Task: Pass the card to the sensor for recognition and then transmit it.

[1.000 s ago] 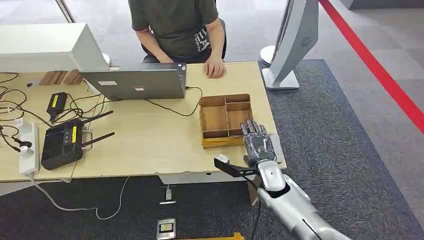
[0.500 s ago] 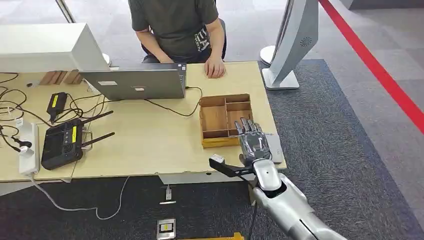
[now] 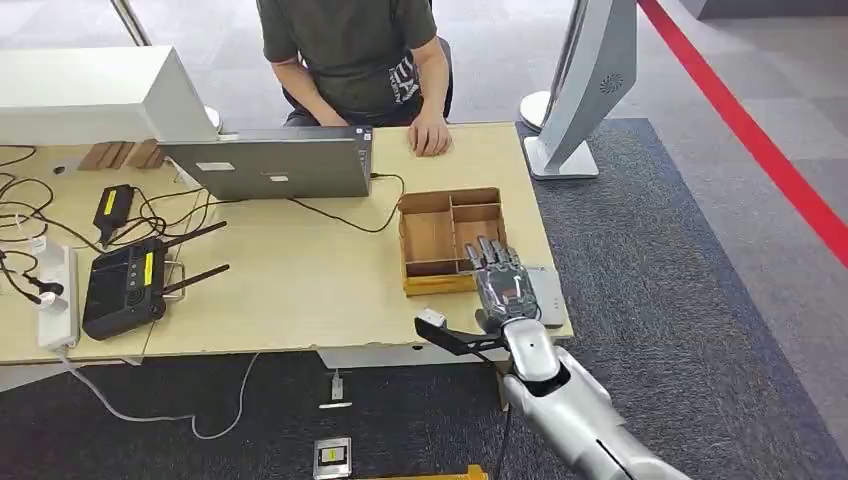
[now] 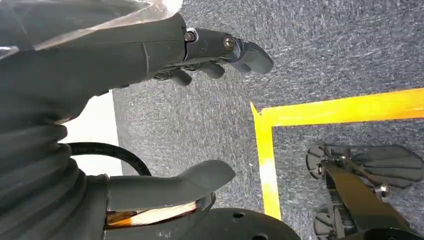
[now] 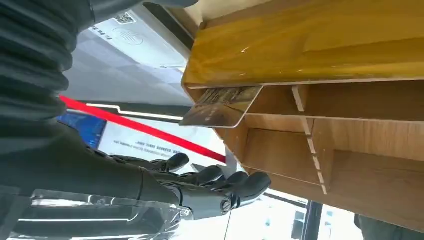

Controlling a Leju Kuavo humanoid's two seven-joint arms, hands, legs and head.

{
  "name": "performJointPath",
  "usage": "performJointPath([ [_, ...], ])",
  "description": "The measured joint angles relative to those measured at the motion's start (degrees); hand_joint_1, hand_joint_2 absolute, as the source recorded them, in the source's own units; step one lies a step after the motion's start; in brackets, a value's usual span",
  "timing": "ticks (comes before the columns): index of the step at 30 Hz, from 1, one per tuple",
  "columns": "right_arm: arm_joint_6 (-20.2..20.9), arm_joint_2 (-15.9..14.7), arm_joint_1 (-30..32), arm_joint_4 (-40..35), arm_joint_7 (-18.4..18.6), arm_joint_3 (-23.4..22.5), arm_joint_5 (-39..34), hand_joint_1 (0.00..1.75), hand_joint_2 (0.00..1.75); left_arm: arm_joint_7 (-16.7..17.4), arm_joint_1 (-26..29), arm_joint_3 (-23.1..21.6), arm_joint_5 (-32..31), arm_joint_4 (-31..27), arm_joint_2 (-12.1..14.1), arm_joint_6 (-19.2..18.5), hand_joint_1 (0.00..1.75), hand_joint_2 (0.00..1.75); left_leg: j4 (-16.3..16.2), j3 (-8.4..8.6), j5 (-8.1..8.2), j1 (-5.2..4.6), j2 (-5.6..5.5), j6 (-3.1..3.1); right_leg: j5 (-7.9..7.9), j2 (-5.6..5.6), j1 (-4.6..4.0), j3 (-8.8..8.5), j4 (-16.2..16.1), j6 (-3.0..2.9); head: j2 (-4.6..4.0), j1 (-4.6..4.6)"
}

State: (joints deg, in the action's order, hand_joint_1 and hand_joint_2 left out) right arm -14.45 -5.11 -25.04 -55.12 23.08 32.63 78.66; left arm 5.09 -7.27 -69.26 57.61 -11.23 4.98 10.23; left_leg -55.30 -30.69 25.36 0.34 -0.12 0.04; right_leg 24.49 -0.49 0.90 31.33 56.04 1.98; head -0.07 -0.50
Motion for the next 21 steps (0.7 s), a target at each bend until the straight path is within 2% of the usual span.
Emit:
performJointPath([
  [13, 0.7, 0.7, 0.0, 0.2, -0.7, 0.2, -0.7, 0.00, 1.75, 0.4, 0.0, 0.0, 0.2, 0.0, 0.0, 0.0, 0.00, 1.75, 0.0, 0.00, 0.00, 0.00, 0.00, 0.00, 0.00, 0.00, 0.00, 0.00, 0.0, 0.00, 0.00, 0.00],
  [21, 1.1, 1.0, -0.1, 0.1, 0.7, 0.5, 0.5, 0.00, 1.75, 0.6, 0.0, 0.0, 0.2, 0.0, 0.0, 0.1, 0.00, 1.75, 0.0, 0.00, 0.00, 0.00, 0.00, 0.00, 0.00, 0.00, 0.00, 0.00, 0.0, 0.00, 0.00, 0.00],
])
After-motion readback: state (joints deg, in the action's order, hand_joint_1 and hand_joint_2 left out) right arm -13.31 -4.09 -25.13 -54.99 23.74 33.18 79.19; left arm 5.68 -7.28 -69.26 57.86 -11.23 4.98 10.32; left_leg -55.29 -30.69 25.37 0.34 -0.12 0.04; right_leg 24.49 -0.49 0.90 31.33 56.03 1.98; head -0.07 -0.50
